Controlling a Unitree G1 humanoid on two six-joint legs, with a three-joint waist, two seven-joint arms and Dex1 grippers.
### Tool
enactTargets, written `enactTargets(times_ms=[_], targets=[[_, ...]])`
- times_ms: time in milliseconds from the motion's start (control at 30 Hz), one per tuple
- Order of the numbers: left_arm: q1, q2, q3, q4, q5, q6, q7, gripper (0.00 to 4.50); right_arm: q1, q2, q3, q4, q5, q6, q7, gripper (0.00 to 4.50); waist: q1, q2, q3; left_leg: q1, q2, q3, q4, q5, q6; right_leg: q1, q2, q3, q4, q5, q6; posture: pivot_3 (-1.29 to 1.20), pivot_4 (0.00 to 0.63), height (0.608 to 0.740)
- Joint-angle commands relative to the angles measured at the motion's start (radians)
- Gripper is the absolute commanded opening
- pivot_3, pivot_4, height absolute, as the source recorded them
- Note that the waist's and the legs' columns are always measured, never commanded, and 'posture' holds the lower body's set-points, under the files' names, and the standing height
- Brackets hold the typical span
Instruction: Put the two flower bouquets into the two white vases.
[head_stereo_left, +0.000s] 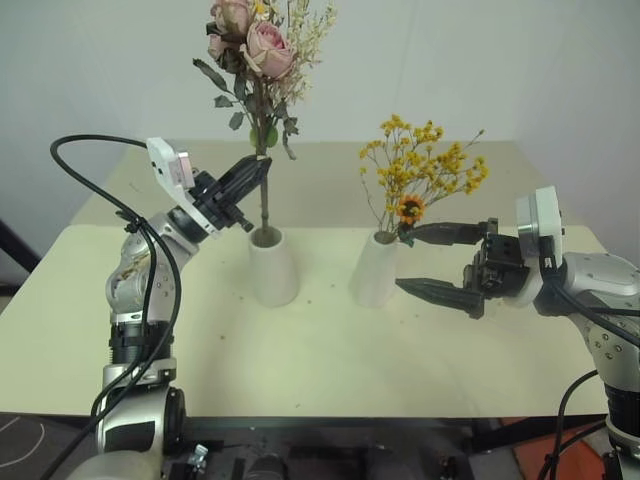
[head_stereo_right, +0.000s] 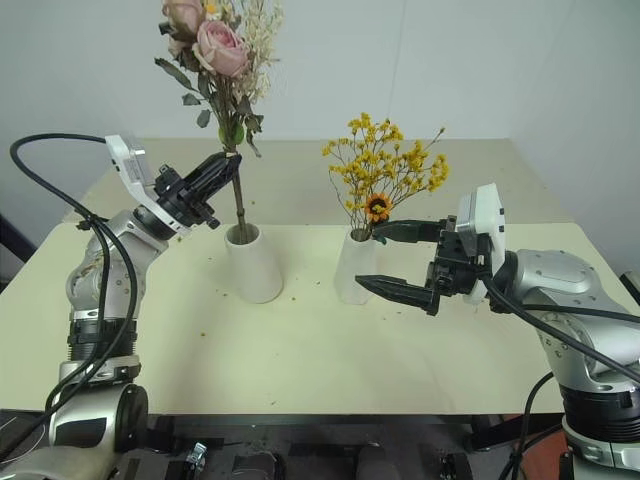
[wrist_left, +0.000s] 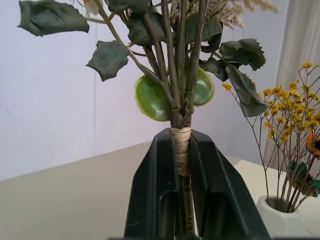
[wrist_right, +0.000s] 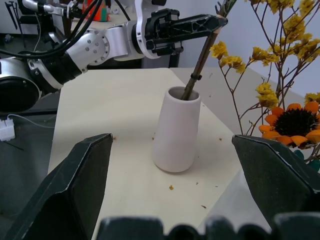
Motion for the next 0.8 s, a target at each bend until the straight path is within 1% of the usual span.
enactTargets(times_ms=[33,467,700,767,800], targets=[[0.016,-0.008,0.001,-0.019,0.004,-0.034,0.005,0.10,0.004,-0.010,-0.038,-0.029,0.016,-0.007,-0.005,4.50,-0.001,0.000,0.000,0.000,0.000,0.000,0.000,0.000,0.000,0.000,0.000,0.000,0.000,0.000,0.000,0.00,0.150,0.740],[0.092,-0.027,-0.014,-0.059,0.012,-0.026,0.037,0.10,0.006,-0.011,-0.039,-0.028,0.017,-0.006,-0.007,4.50,-0.001,0.000,0.000,0.000,0.000,0.000,0.000,0.000,0.000,0.000,0.000,0.000,0.000,0.000,0.000,0.00,0.150,0.740],[0.144,-0.022,-0.022,-0.117,-0.004,0.015,0.063,0.10,0.007,-0.006,-0.037,-0.028,0.019,-0.007,-0.009,4.50,0.001,0.000,0.000,0.000,0.000,0.000,0.000,0.000,0.000,0.000,0.000,0.000,0.000,0.000,0.000,0.00,0.150,0.740],[0.154,-0.011,-0.025,-0.132,-0.007,0.038,0.065,0.84,0.007,-0.005,-0.036,-0.028,0.019,-0.007,-0.009,4.50,0.001,0.000,0.000,0.000,0.000,0.000,0.000,0.000,0.000,0.000,0.000,0.000,0.000,0.000,0.000,0.00,0.150,0.740],[0.160,-0.001,-0.026,-0.146,-0.016,0.059,0.058,1.11,0.007,-0.004,-0.035,-0.028,0.019,-0.007,-0.010,4.50,0.000,0.000,0.000,0.000,0.000,0.000,0.000,0.000,0.000,0.000,0.000,0.000,0.000,0.000,0.000,0.00,0.150,0.740]])
